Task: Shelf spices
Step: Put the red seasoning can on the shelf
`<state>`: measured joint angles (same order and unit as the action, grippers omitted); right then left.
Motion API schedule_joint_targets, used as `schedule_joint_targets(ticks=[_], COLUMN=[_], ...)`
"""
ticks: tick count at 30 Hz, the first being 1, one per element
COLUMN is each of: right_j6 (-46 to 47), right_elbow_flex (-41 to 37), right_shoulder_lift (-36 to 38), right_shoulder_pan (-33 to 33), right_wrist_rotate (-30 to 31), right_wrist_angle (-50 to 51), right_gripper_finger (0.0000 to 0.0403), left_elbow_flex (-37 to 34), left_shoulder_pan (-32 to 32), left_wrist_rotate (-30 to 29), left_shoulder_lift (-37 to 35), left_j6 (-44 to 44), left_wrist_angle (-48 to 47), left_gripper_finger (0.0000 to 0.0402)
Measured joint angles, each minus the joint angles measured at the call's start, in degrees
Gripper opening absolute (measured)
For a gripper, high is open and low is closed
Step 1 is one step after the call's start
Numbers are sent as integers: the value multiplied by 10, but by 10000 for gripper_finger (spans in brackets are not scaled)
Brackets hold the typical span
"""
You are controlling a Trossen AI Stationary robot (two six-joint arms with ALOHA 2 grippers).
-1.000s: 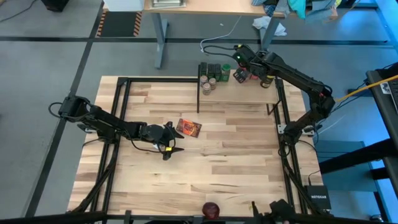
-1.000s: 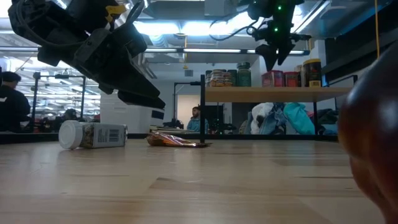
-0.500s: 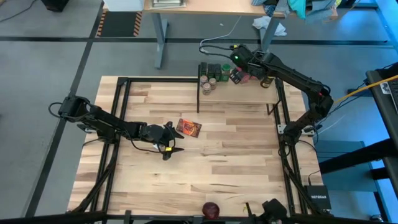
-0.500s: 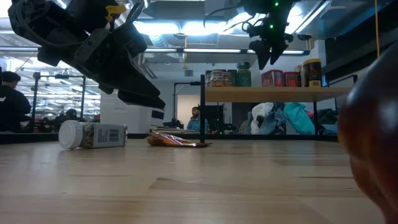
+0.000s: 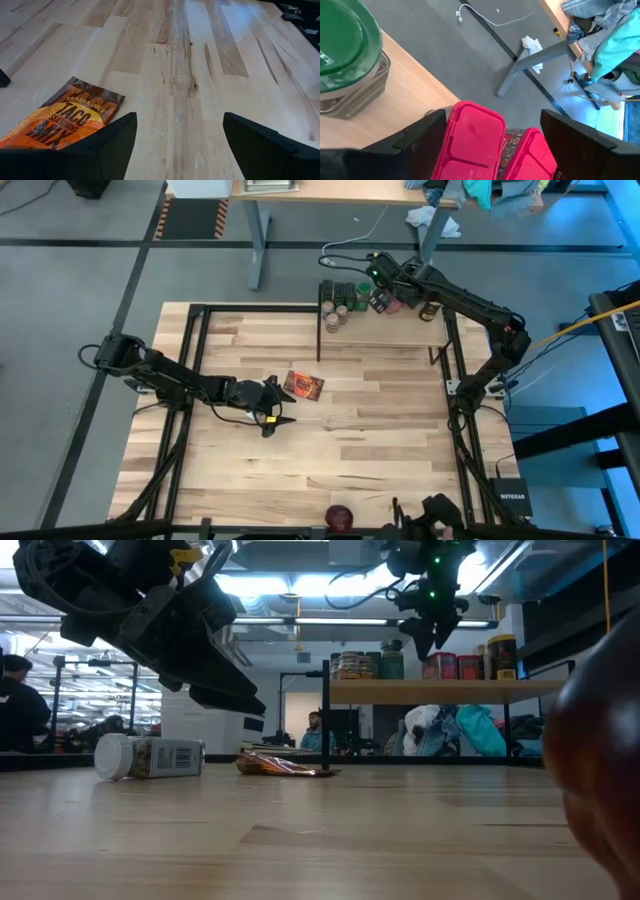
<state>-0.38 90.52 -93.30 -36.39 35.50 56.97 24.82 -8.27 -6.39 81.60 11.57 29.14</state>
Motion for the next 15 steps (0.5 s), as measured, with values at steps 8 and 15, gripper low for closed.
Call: schedule_joint_targets(ticks=[8, 15], right_j6=[12, 14], right_elbow_flex=[0, 0], right_shoulder_lift=[0, 0], right_shoulder_pan=[-16, -15], right_wrist_rotate=[11, 27], right_wrist_angle=[-3, -5], right_gripper_finger=[331, 331], left_elbow_flex=[0, 0], left_shoulder_pan=[0, 0], left_wrist_rotate=[0, 0], left_shoulder_lift=[0, 0], left_j6=[0, 0], left_wrist_angle=[0, 0], left_gripper_finger=[290, 290])
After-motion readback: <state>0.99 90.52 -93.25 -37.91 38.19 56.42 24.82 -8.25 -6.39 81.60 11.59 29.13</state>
